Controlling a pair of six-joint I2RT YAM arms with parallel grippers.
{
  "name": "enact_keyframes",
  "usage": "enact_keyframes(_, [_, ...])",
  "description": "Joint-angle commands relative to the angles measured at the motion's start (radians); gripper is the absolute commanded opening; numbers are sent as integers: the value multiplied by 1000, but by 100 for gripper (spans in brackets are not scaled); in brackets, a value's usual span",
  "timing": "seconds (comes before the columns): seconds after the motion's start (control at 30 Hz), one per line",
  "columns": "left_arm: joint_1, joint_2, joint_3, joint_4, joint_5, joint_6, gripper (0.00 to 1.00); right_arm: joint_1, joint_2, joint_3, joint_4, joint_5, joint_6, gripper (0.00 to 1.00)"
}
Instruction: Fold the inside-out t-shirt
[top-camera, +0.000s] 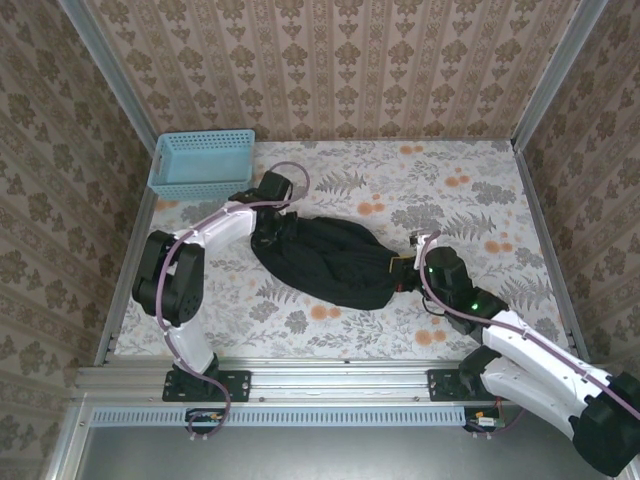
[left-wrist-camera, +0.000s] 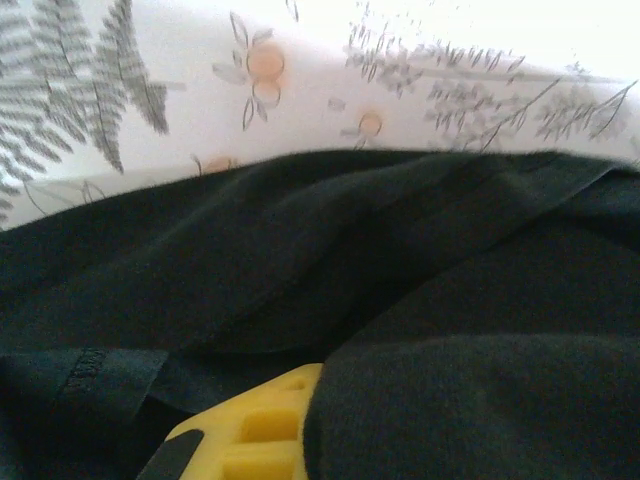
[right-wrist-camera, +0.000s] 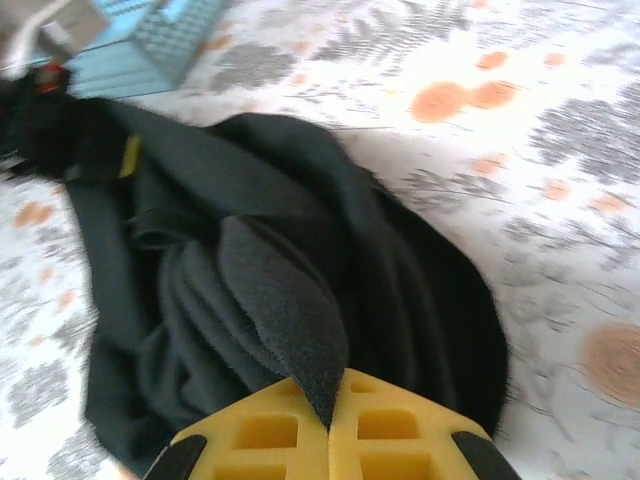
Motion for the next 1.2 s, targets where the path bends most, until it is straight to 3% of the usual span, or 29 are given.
enact_keyframes(0.0, [-7,-53,-22,37,58,-11,0,-12,38,60,-140,126,28,19])
enact_keyframes(0.13, [-37,-50,-21,39,89,-2,0,-8,92,201,-233,99,-37,55])
enact_keyframes(0.23, [-47,-65,-37,66,102,-9,0,2,158,310,-289,50,-102,66])
enact_keyframes(0.37, [-51,-88,-52,88,106,-21,0,23,315,446,-380,26,-171,74])
enact_keyframes(0.5, [-56,-102,-61,99,111,-27,0,30,488,539,-448,-50,-231,75])
enact_keyframes(0.67, [-56,-126,-73,118,131,-32,0,47,639,595,-460,-26,-248,75])
enact_keyframes(0.73, [-56,-138,-79,130,141,-38,0,50,688,618,-470,-37,-254,71])
enact_keyframes(0.8, [-54,-146,-80,136,144,-43,0,61,726,640,-476,-31,-263,59])
enact_keyframes(0.83, [-52,-150,-81,136,143,-46,0,65,733,644,-476,-21,-265,49])
enact_keyframes(0.9, [-38,-157,-78,131,136,-50,0,72,717,640,-475,9,-270,19])
enact_keyframes(0.97, [-14,-159,-77,122,126,-64,0,73,660,621,-462,29,-275,1])
enact_keyframes(1.07, [27,-147,-72,103,116,-89,0,74,487,558,-404,13,-294,0])
enact_keyframes(1.17, [64,-115,-39,46,60,-82,0,46,261,436,-263,-108,-276,0])
